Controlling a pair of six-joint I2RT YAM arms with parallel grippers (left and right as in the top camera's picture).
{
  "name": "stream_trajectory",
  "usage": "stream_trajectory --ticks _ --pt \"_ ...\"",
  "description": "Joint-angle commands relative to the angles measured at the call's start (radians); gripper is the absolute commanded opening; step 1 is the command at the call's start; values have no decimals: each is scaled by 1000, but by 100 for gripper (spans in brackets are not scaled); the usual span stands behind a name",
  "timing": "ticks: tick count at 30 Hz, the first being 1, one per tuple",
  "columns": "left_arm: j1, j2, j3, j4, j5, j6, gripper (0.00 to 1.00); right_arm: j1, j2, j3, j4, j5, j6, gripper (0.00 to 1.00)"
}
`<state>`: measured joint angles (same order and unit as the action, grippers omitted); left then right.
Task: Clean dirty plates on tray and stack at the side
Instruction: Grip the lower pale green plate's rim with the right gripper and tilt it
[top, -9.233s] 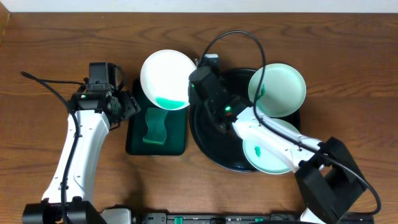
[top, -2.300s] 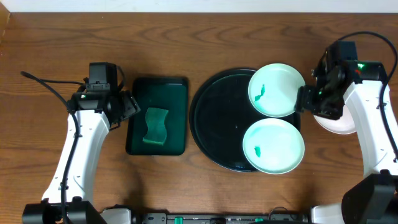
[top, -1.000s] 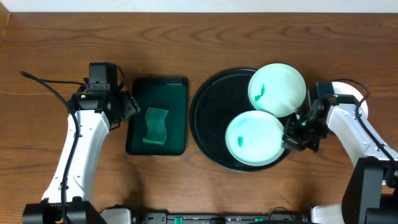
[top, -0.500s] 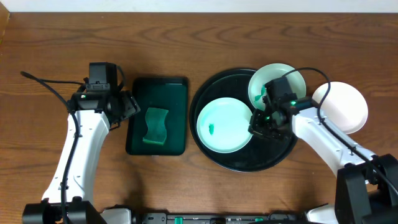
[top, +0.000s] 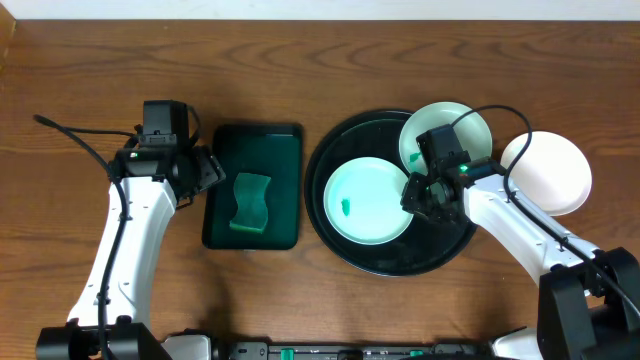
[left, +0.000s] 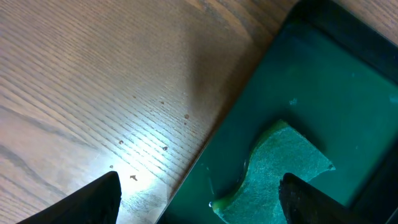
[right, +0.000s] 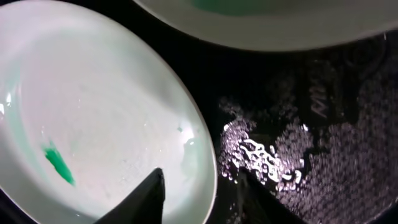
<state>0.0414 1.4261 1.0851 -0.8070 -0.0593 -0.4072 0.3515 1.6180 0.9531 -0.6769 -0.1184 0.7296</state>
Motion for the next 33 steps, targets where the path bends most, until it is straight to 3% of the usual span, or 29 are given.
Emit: stream_trajectory --ticks 1,11,23,31,33 --pt "2 -2 13 -3 -13 -1 82 3 -10 -5 33 26 -119 36" --pt "2 -2 13 -3 -13 -1 82 3 -10 -6 96 111 -335 29" --pt "2 -2 13 -3 -13 -1 82 3 -10 -94 169 114 -343 25" --pt "2 -2 13 -3 -13 -1 82 3 -10 -120 238 114 -343 1" --pt "2 -2 13 -3 -13 -1 82 3 -10 -120 261 114 -343 1"
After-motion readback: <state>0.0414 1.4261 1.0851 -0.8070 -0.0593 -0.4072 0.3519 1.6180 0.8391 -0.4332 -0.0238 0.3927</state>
